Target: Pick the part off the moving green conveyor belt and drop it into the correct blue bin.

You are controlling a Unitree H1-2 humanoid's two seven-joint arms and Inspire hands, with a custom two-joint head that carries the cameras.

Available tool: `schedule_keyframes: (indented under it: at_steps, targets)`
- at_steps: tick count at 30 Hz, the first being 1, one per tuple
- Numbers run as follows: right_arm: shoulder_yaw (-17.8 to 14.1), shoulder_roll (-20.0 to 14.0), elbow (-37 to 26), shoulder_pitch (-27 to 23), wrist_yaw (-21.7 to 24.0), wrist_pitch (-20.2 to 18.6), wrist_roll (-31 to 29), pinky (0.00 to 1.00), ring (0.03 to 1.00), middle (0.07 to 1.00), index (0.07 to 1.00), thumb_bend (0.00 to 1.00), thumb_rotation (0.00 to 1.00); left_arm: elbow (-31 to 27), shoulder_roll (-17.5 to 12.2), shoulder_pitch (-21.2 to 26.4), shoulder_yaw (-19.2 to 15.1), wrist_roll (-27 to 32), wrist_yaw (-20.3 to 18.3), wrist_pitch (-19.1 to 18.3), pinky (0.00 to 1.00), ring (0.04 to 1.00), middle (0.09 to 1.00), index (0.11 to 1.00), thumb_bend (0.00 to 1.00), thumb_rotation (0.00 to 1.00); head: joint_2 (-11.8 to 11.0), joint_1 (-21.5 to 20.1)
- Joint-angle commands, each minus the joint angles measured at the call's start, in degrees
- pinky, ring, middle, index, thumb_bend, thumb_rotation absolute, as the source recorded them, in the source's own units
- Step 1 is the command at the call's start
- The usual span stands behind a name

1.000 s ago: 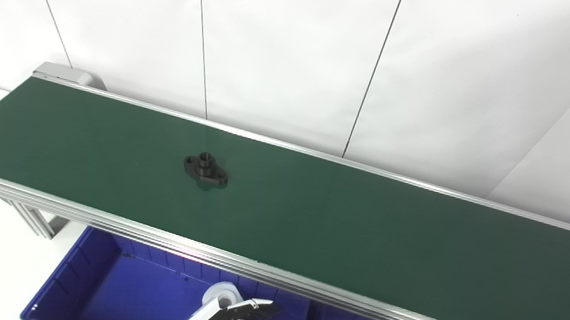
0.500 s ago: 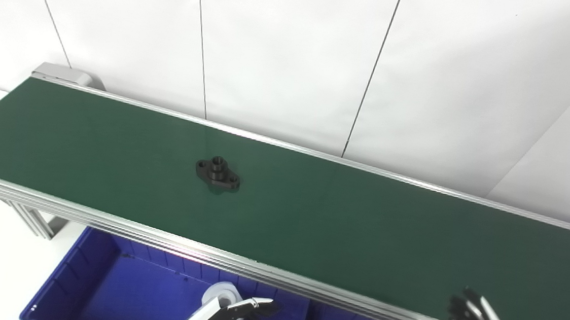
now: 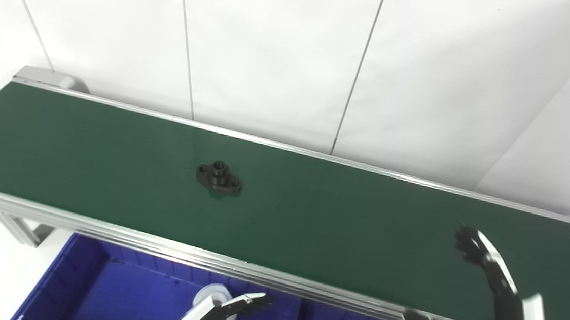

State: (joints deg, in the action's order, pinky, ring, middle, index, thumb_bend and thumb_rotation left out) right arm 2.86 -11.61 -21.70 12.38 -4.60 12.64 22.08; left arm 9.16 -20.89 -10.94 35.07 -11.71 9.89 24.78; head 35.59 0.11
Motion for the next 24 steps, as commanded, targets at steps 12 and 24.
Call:
schedule_keyframes:
  at_steps: [12, 24]
  targets:
    - [3.3, 5.2, -5.1, -12.5, 8.5, -15.9, 7.2, 0.70, 0.747, 0.785, 0.853, 0.88, 0.27, -2.4, -3.9, 0.5, -1.7, 3.1, 0.0, 2.1, 0.86, 0.874, 0.895, 0.896, 0.87, 0.28, 4.1, -11.2]
    - [5.5, 5.2, -1.3, -19.5, 14.3, -24.3, 9.9, 0.73, 0.774, 0.799, 0.877, 0.88, 0.28, -1.2, -4.9, 1.0, -2.6, 4.9, -1.3, 2.1, 0.84, 0.849, 0.870, 0.888, 0.88, 0.30, 4.8, -10.5]
